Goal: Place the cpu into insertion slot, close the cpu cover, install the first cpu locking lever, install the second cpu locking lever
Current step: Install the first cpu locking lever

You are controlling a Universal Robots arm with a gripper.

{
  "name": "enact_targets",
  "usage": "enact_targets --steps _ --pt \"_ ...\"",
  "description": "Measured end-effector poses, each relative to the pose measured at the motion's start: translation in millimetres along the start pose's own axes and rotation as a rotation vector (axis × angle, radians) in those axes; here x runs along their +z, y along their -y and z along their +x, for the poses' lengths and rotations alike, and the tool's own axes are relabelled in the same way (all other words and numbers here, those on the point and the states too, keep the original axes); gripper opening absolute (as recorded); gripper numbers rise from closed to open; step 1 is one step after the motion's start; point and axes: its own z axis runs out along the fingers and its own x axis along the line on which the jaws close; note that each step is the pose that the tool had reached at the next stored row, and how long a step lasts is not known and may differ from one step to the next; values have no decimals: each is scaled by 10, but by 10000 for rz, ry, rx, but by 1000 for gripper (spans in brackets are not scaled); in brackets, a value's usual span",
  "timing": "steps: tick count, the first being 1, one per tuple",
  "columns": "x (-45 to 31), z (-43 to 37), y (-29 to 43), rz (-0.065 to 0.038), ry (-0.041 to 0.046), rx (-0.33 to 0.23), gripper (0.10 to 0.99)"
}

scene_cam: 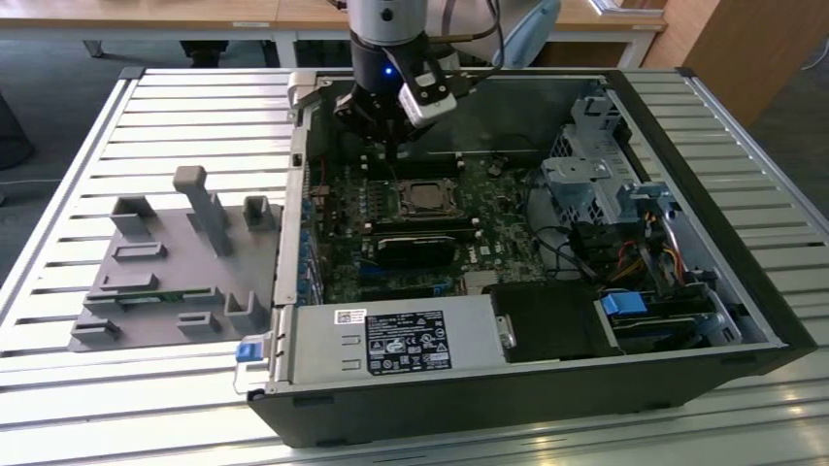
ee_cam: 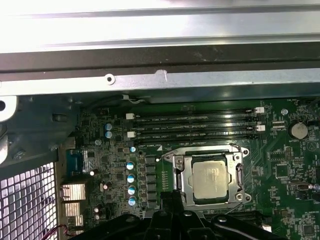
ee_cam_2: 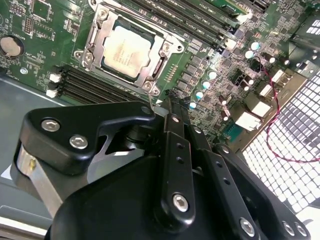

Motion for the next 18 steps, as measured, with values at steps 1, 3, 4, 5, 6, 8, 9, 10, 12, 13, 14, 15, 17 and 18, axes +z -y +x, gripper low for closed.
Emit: enact_targets --steps 1,3,4,5,6,8,9,10,12,13,14,15,17,18 --pt "1 2 0 0 0 0 106" --pt "2 6 0 0 0 0 106" --pt "2 8 1 0 0 -2 106" --pt "3 11 1 0 0 -5 106" --pt "4 14 1 -1 1 -11 106" --pt "6 24 2 -4 0 -58 106" --pt "8 29 2 -6 -3 -135 106" --pt "9 33 2 -10 -7 -242 106" --pt "12 49 4 -14 -13 -403 106" --pt "14 62 3 -14 -13 -431 106" --pt "16 75 3 -15 -13 -432 106" --pt "18 84 1 -16 -14 -432 106" --pt "20 96 -8 -14 -15 -433 106" --pt "23 100 -15 -16 -14 -433 106"
